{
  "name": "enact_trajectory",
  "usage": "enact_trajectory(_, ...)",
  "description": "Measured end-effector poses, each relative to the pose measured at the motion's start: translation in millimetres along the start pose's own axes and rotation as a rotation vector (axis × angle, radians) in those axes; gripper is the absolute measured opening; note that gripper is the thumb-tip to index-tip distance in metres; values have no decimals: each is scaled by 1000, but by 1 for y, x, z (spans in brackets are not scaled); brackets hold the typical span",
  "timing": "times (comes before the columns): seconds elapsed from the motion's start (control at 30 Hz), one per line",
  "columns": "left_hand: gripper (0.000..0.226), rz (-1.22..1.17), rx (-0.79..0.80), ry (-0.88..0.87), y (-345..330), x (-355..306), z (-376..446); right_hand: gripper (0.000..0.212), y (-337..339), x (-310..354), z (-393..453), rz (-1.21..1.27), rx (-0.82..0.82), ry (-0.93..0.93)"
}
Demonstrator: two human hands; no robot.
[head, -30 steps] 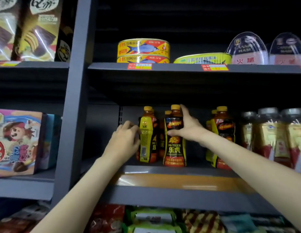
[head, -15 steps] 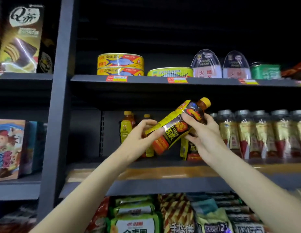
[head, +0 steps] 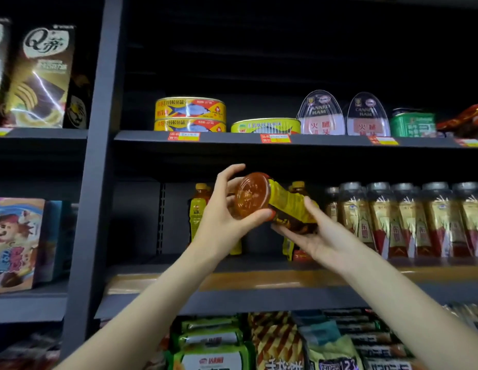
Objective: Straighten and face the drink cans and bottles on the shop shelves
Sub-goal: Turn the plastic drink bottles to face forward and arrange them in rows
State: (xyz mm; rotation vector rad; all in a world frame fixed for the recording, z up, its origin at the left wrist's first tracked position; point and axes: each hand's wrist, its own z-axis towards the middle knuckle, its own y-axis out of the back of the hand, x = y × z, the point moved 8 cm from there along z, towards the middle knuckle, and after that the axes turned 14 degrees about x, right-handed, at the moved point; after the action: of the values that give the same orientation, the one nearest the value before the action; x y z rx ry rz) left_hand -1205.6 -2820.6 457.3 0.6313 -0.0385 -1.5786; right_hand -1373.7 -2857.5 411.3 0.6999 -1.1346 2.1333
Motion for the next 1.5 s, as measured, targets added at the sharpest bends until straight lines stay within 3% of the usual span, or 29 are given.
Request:
enact_trajectory(0.27, 73, 78, 31, -43, -1, 2, 0, 29, 1, 8, -1, 50, -9, 1)
enact_trajectory(0.37, 72, 219, 125, -92, -6, -4, -2, 31, -1, 6, -5, 1, 23, -59)
enact_trajectory(0.47, 73, 285, 171, -56, -2, 6, -4, 53, -2, 9, -6, -54, 74, -8)
enact_trajectory(0.6, 53, -180, 150, 173, -1, 33, -5, 69, -5, 26, -3, -204, 74, 219)
enact_trajectory(0.7, 58, -529, 98, 287, -5, 45, -4, 68, -8, 28, -2, -226, 125, 272)
enact_trajectory(0.77, 61, -627, 56, 294, -7, 46, -4, 65, -9, 26, -3, -206, 151, 253)
enact_trajectory(0.83, 60, -473, 19, 221, -3, 40, -4, 58, -8, 25, -1, -173, 140, 211)
enact_trajectory(0.93, 58, 65, 70, 31, 0, 15, 2, 39, -6, 18, 0, -89, 58, 112)
enact_trajectory(1.03, 62, 249, 173, -14, -8, 13, 5, 61, -1, 16, 1, -16, 38, 140)
enact_trajectory(1.13, 51, 348, 282, 56, -11, 28, 2, 75, 4, 33, -4, -324, 21, 296)
enact_trajectory(1.3, 29, 465, 205, 150, 7, 47, 0, 93, -17, 53, -22, -1355, 43, 570)
enact_trajectory(1.5, 24, 579, 203, 171, 4, 53, 0, 98, -18, 45, -27, -1452, 83, 628)
